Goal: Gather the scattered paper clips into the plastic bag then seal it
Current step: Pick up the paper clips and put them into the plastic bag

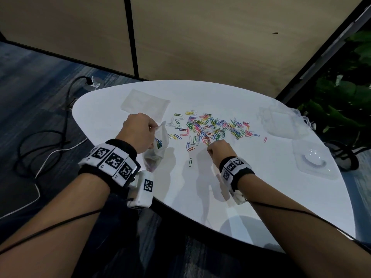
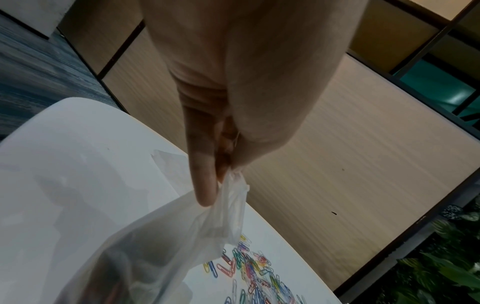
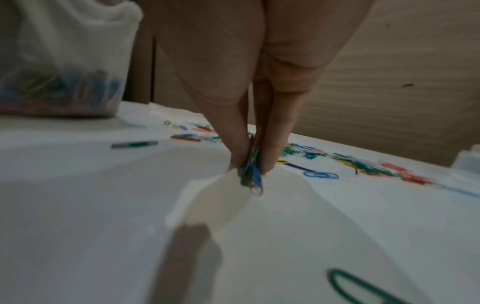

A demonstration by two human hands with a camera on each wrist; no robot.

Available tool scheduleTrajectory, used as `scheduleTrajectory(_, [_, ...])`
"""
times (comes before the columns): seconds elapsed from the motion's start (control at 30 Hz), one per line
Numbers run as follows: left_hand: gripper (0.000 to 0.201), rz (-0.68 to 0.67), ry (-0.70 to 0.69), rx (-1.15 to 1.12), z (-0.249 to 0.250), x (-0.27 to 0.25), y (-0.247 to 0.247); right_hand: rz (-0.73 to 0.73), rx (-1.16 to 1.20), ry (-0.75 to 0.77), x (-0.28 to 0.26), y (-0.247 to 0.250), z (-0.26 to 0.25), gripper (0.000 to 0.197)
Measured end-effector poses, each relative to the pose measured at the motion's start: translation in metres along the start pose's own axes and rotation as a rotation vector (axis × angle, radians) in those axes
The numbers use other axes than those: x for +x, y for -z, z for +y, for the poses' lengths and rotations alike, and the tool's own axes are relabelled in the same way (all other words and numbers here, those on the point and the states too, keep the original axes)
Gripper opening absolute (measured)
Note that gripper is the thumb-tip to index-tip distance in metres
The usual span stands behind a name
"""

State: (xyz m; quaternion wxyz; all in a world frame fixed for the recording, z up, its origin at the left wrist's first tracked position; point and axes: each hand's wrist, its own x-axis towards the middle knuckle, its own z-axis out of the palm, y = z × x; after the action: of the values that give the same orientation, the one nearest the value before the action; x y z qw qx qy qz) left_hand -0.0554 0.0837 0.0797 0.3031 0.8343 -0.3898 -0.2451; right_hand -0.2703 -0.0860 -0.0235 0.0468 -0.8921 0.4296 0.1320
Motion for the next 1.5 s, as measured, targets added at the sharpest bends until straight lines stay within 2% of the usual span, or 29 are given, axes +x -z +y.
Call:
scheduleTrajectory(0.1, [0.021,-0.020,0.006,-0.005,-0.002,0.001,0.000,-0.008,0.384,-0.184,0.006,0.013,0.012,0.022])
scheduleTrajectory(0.2, [0.018,-0.030,0.017,-0.013,0.001,0.000,-0.001,-0.079,1.030,-0.362,0.003,0.026,0.019,0.022])
scheduleTrajectory(0.27, [0.021,-0.045,0.016,-0.014,0.003,-0.002,-0.002,-0.134,1.456,-0.347,-0.004,0.042,0.009,0.027])
scheduleTrajectory(0.33, [0.024,-0.067,0.013,-0.016,0.004,-0.003,-0.004,-0.152,1.702,-0.279,-0.011,0.060,-0.011,0.032])
scheduleTrajectory(0.5, [0.026,-0.086,0.021,-0.045,0.003,-0.003,-0.007,-0.280,1.946,-0.151,-0.025,0.088,-0.071,0.029])
scheduleTrajectory(0.57, [0.025,-0.090,0.014,-0.033,0.003,-0.003,-0.007,-0.285,1.915,-0.146,-0.029,0.084,-0.093,0.026])
scheduleTrajectory(0.67, [0.027,-0.076,0.012,-0.024,0.002,-0.003,-0.006,-0.171,1.784,-0.181,-0.029,0.074,-0.117,0.013])
scheduleTrajectory(0.77, [0.027,-0.065,0.007,0.006,0.002,-0.003,-0.005,-0.016,1.472,-0.150,-0.025,0.065,-0.130,0.009])
scheduleTrajectory(0.97, [0.029,-0.089,-0.002,-0.003,0.002,-0.001,-0.007,0.064,0.776,0.162,-0.034,0.081,-0.139,0.023])
scheduleTrajectory(1.03, [0.029,-0.090,0.003,0.006,0.002,0.000,-0.006,0.031,0.758,0.211,-0.036,0.085,-0.137,0.026])
scheduleTrajectory(1.07, [0.030,-0.081,0.006,0.008,0.000,0.000,-0.005,0.012,0.851,0.214,-0.037,0.084,-0.134,0.027])
scheduleTrajectory(1.17, [0.029,-0.055,0.022,-0.001,-0.002,0.001,-0.003,-0.020,1.287,0.110,-0.045,0.079,-0.104,0.023])
scheduleTrajectory(1.2, [0.028,-0.054,0.027,0.003,-0.003,0.002,-0.003,-0.009,1.310,0.073,-0.049,0.073,-0.088,0.019])
scheduleTrajectory(1.23, [0.028,-0.053,0.034,0.010,-0.003,0.002,-0.002,0.014,1.240,0.030,-0.053,0.067,-0.070,0.017])
scheduleTrajectory(1.3, [0.029,-0.056,0.038,0.014,-0.003,0.002,-0.002,0.054,0.874,-0.123,-0.060,0.047,-0.020,0.024])
scheduleTrajectory(1.37, [0.029,-0.056,0.043,0.001,-0.004,0.002,-0.002,-0.035,0.536,-0.339,-0.072,0.027,0.026,0.050])
scheduleTrajectory(1.43, [0.028,-0.054,0.052,-0.010,-0.003,0.000,-0.001,-0.172,0.446,-0.495,-0.085,0.008,0.053,0.079])
scheduleTrajectory(1.47, [0.028,-0.056,0.056,-0.013,-0.003,-0.001,-0.001,-0.190,0.497,-0.535,-0.090,-0.001,0.058,0.085])
scheduleTrajectory(1.5, [0.028,-0.058,0.058,-0.015,-0.002,-0.002,-0.001,-0.162,0.577,-0.543,-0.094,-0.009,0.058,0.082])
